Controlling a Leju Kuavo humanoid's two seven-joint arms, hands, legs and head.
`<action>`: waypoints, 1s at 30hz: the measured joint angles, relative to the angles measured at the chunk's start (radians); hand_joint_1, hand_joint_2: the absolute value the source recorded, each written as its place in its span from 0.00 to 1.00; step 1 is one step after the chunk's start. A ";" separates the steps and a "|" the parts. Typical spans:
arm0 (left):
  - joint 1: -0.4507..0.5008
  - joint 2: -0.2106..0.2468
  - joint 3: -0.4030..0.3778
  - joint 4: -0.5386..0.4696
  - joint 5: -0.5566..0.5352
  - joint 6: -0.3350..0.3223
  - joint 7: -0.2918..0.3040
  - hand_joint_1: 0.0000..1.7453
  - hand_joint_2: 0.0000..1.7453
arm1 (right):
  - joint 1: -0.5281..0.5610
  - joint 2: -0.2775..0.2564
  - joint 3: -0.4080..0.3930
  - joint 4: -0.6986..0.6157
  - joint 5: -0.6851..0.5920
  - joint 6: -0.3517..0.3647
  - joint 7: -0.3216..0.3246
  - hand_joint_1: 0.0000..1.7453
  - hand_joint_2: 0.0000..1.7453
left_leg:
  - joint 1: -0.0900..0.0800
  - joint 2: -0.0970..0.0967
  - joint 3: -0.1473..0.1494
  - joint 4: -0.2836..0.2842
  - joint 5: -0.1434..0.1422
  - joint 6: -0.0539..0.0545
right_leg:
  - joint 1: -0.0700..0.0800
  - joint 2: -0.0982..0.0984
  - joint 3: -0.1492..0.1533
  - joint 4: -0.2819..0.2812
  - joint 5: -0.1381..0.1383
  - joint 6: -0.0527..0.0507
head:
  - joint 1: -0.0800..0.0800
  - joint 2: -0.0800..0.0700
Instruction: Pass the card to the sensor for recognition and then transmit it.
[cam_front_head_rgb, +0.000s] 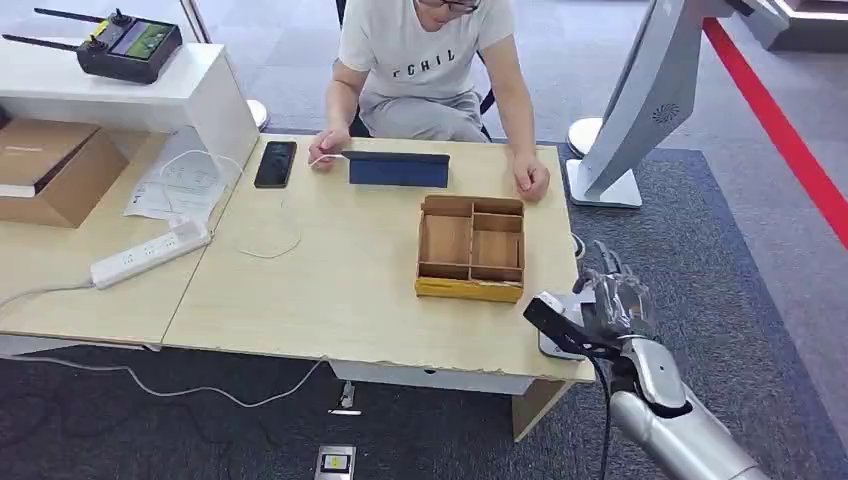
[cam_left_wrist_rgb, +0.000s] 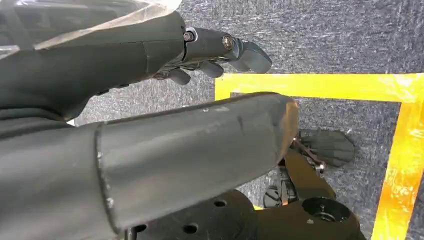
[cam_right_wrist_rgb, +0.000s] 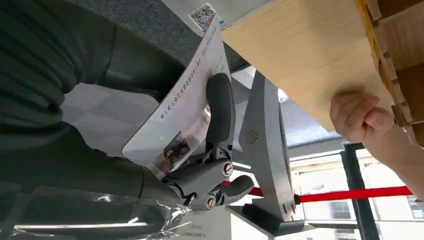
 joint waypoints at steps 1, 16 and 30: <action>0.000 0.000 0.000 -0.001 0.000 0.002 0.001 0.00 0.00 | 0.001 0.000 0.000 0.002 -0.002 0.000 -0.001 1.00 1.00 | 0.000 0.000 0.000 0.000 0.000 0.000 | 0.000 0.000 0.000 0.000 0.000 0.000 | 0.000 0.000; 0.000 -0.003 0.000 -0.008 0.020 0.019 0.004 0.00 0.00 | 0.023 0.021 0.011 0.105 -0.039 -0.004 -0.021 1.00 1.00 | 0.000 0.000 0.000 0.000 0.000 0.000 | 0.000 0.000 0.000 0.000 0.000 0.000 | 0.000 0.000; 0.000 -0.003 0.000 -0.013 0.039 0.034 0.013 0.00 0.00 | 0.033 0.030 0.009 0.163 -0.071 0.019 0.018 1.00 1.00 | 0.000 0.002 0.003 0.000 0.000 0.000 | 0.000 0.000 0.003 0.000 0.000 0.000 | 0.000 0.000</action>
